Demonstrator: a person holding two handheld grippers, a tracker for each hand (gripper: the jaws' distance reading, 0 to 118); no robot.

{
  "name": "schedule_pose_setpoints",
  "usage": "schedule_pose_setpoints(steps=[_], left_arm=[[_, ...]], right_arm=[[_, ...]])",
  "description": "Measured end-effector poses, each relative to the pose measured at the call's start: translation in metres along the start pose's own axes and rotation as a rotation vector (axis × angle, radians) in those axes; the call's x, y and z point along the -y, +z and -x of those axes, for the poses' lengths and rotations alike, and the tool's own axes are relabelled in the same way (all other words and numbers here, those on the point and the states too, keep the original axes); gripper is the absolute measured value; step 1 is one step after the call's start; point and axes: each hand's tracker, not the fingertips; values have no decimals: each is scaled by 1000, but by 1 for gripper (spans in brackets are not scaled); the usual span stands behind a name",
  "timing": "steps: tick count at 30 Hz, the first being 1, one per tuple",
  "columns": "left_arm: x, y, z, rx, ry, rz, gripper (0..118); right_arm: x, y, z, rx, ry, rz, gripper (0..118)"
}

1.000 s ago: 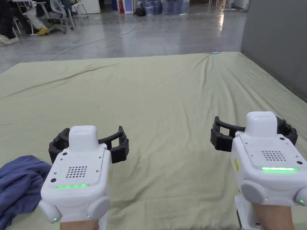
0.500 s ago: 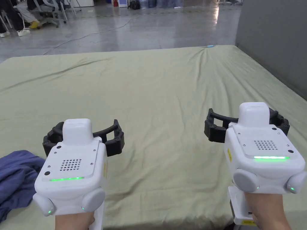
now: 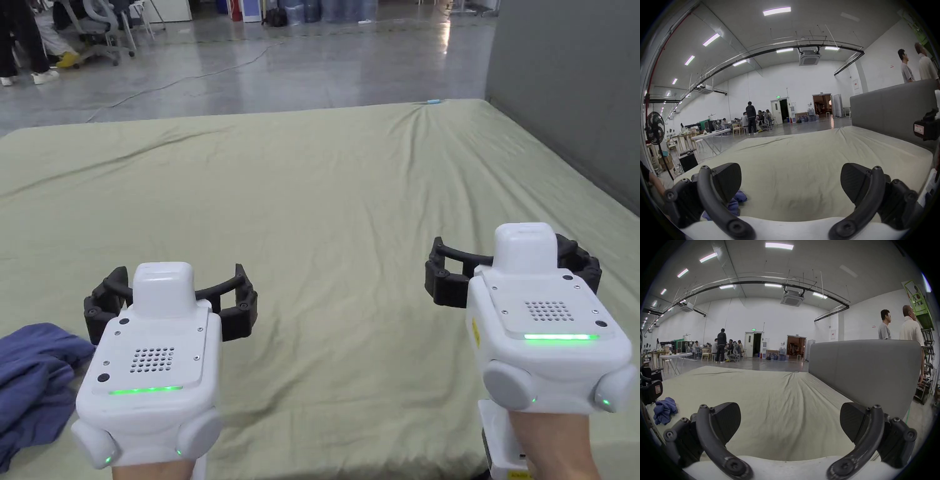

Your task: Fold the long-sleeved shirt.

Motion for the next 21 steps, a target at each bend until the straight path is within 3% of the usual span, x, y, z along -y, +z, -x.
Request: schedule_pose_setpoints(steps=[1,2,3,4,5,7,13,17,21], left_arm=[[-1,0,0,-1,10,25,115],[-1,2,1,5,31,24,98],[0,4,2,14,45,-1,58],[1,4,3,2,49,-1,8],[1,2,3,-60,32,30,0],[-1,2,7,28,73,35,0],[-6,3,22,-6,76,15,0],[-10,8,51,-121,54,14,0],[-11,25,96,-268,41,45,0]], right_arm=[[0,1,-1,-17,-12,6,116],[-1,2,-3,-39,-35,11,97],[-2,3,-3,-28,-45,24,58],[-3,1,-4,-15,-51,50,0],[-6,0,-5,-17,-34,51,0],[-3,-3,-9,-47,-75,82,0],[-4,-4,2,-57,-64,67,0],[-14,-8,41,-150,-79,44,0],[-29,-2,107,-334,-66,8,0]])
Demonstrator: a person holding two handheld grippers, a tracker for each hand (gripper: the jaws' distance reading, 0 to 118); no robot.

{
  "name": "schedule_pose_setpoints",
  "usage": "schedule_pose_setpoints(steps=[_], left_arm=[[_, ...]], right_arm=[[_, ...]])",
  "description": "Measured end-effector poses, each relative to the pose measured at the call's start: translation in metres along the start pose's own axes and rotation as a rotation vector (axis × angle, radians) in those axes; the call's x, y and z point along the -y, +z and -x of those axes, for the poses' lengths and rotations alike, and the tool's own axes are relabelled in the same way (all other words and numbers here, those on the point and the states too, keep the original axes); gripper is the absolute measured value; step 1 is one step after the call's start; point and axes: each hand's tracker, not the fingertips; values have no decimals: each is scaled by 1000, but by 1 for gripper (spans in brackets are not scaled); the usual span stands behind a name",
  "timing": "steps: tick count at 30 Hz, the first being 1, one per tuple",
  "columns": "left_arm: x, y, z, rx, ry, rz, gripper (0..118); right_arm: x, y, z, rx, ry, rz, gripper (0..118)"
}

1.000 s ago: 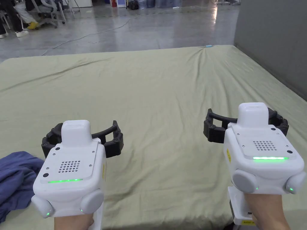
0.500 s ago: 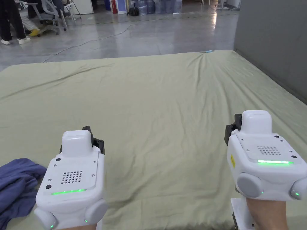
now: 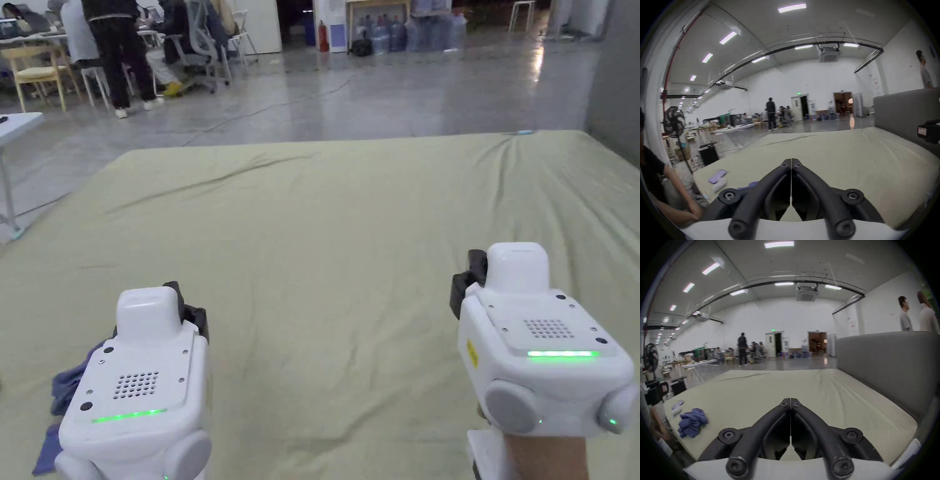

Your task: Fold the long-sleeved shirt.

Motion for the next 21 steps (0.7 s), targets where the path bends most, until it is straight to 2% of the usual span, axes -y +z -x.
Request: schedule_pose_setpoints(steps=[4,8,13,18,19,20,21], left_arm=[[0,6,47,-173,-14,42,0],[2,14,80,-239,42,50,0],[8,1,91,-212,15,115,0],[26,-78,118,-77,141,480,0],[34,-97,122,-49,152,587,12],[43,-113,125,-5,145,613,66],[53,-128,127,24,126,662,106]], right_arm=[[0,-2,68,-156,23,-9,0],[6,-1,112,-270,37,-2,0],[9,-4,133,-330,50,24,0],[19,-7,139,-338,82,61,0],[22,-7,138,-338,85,69,0],[26,-9,138,-342,87,81,0],[29,-11,139,-345,90,96,0]])
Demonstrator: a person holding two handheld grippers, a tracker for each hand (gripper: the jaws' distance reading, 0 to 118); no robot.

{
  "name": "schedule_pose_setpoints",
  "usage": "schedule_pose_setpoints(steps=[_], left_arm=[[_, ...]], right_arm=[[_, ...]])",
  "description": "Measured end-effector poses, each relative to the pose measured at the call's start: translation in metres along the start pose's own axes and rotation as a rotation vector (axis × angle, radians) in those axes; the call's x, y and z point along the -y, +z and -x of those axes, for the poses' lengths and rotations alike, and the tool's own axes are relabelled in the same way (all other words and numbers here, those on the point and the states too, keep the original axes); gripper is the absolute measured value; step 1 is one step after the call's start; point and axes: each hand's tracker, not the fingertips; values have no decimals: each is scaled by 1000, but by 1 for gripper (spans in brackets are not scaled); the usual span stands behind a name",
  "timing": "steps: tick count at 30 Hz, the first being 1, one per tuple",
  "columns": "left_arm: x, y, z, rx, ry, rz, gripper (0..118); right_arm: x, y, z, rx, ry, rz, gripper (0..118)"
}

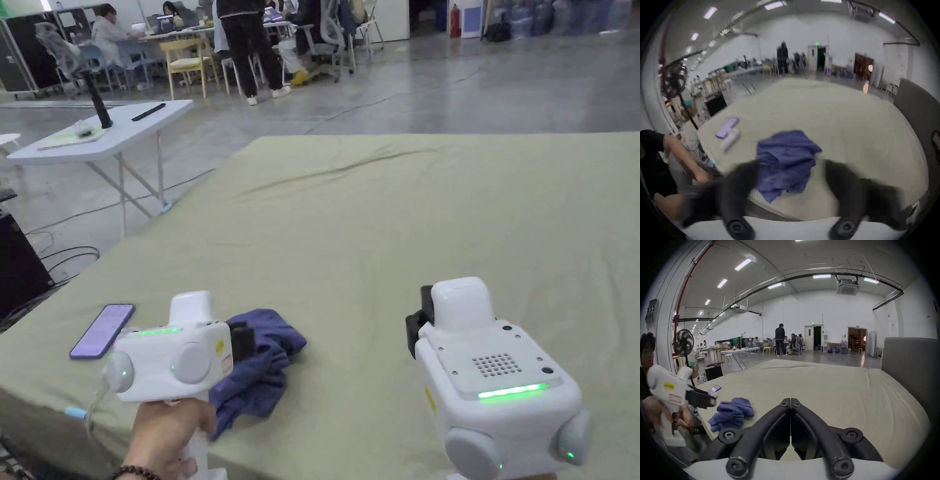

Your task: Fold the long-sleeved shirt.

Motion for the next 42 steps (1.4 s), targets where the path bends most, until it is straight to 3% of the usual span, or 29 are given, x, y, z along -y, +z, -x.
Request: schedule_pose_setpoints(steps=[1,2,8,9,11,13,14,17,21,24,29,34,38,42], left_arm=[[2,-16,3,24,7,26,117],[5,-25,3,42,3,-36,115],[4,-92,-5,17,35,173,113],[3,-101,-8,-25,27,193,107],[-2,-117,-6,-103,8,256,77],[-1,-123,-4,-68,19,277,56],[0,-113,-6,-76,43,260,32],[-3,-96,-17,-69,50,215,25],[-26,-86,-33,149,84,157,22],[-46,-76,-87,261,-1,97,22],[-65,-48,-234,459,-227,24,22],[-46,-38,-392,657,-330,71,22],[4,-28,-506,752,-498,121,22],[47,-37,-553,718,-493,223,22]], right_arm=[[3,-2,-1,2,2,17,0],[7,-5,-2,3,4,33,0],[16,-15,-8,20,14,74,0],[17,-16,-11,24,14,78,0],[19,-16,-15,34,17,91,0],[23,-16,-18,44,21,98,0],[24,-16,-20,47,20,105,0],[28,-17,-26,56,2,127,0],[30,-13,-37,74,-20,142,0],[27,-7,-51,111,-25,136,0],[18,17,-99,253,-57,116,0],[15,61,-167,428,-93,96,0],[19,100,-222,574,-120,105,0],[25,125,-258,686,-158,122,0]])
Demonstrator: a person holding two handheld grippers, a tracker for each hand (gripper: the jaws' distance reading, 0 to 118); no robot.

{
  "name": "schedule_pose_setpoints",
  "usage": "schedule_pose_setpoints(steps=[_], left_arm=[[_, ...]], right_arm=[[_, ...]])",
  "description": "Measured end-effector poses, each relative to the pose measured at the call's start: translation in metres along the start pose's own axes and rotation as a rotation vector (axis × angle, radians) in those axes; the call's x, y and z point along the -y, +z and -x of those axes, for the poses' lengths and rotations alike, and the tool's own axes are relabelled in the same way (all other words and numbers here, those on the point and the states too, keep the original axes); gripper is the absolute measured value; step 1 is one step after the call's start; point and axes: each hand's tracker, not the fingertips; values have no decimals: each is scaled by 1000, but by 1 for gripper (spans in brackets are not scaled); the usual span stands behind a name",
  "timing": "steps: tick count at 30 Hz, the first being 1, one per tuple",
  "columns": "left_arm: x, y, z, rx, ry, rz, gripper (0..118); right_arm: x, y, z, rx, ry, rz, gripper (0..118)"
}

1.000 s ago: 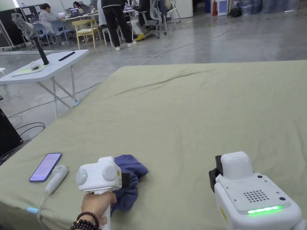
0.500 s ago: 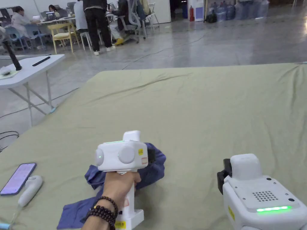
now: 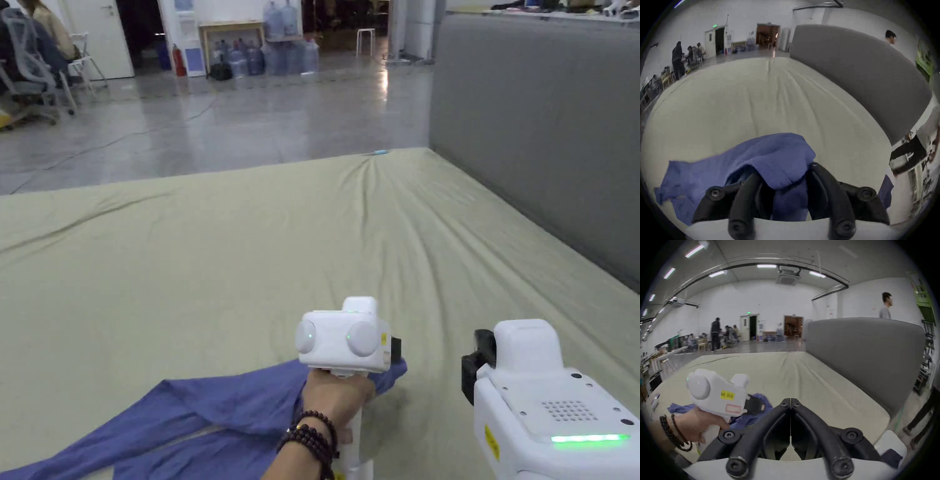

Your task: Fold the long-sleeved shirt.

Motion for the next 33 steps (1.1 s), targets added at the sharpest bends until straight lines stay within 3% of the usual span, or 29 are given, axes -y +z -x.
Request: schedule_pose_setpoints(steps=[2,3,4,5,6,7,13,14,15,17,18,20,21,24,31,32,33], left_arm=[[8,-5,4,-18,60,11,23],[11,1,10,12,82,-13,35],[12,12,23,59,111,-49,62],[14,23,30,101,117,-90,99],[16,39,37,100,108,-128,112],[20,61,46,48,100,-187,115],[75,167,107,-26,211,-364,113],[94,187,113,-73,237,-380,103],[114,205,117,-144,250,-397,85],[152,233,123,-265,262,-458,27],[171,245,124,-308,276,-468,14],[200,267,130,-248,333,-563,0],[207,272,136,-194,337,-549,0],[211,272,141,-287,265,-489,0],[169,241,168,-275,326,-405,1],[160,230,174,-270,334,-373,30],[148,215,185,-250,358,-336,67]], right_arm=[[0,-2,-9,22,-13,15,0],[1,-2,-11,17,-15,14,0],[2,-3,-11,16,-16,14,0],[3,-4,-10,15,-17,15,0],[4,-4,-5,9,-14,18,0],[6,-5,0,-8,-6,21,0],[10,-2,32,-104,16,15,0],[12,0,38,-122,21,12,0],[12,1,44,-134,27,9,0],[13,3,55,-159,41,-3,0],[15,6,58,-170,45,-6,0],[15,10,66,-195,54,-9,0],[15,12,69,-200,58,-9,0],[14,18,74,-215,65,-13,0],[12,24,70,-212,67,-23,0],[13,23,68,-209,68,-21,0],[14,21,66,-205,68,-16,0]])
